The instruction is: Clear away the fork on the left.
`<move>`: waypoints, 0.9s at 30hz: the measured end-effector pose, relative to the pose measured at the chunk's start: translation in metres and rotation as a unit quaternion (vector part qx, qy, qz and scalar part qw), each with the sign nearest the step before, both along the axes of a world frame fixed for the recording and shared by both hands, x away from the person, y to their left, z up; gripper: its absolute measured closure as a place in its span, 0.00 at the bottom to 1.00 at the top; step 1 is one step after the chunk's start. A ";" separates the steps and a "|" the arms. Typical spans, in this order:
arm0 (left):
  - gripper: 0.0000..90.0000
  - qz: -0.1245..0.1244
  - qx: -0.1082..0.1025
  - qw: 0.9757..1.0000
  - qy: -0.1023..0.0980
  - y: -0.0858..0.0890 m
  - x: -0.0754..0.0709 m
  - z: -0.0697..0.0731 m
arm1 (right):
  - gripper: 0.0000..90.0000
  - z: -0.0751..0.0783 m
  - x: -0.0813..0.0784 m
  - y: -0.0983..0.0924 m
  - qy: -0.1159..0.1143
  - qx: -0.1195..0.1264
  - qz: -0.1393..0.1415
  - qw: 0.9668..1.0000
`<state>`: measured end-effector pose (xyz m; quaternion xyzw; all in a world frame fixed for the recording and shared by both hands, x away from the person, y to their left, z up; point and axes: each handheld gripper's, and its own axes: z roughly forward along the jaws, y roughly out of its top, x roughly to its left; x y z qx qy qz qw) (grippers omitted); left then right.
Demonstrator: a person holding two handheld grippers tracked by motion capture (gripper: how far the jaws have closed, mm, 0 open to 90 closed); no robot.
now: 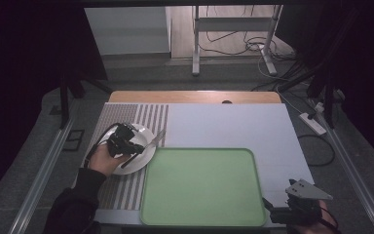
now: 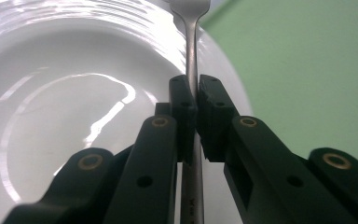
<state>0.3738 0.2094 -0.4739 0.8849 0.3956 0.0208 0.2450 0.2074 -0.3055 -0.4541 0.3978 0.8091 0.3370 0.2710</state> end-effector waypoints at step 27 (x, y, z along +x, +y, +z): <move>0.94 -0.024 -0.006 1.000 0.016 -0.082 -0.073 -0.016 | 0.00 -0.001 0.000 0.001 -0.002 -0.003 0.005 1.000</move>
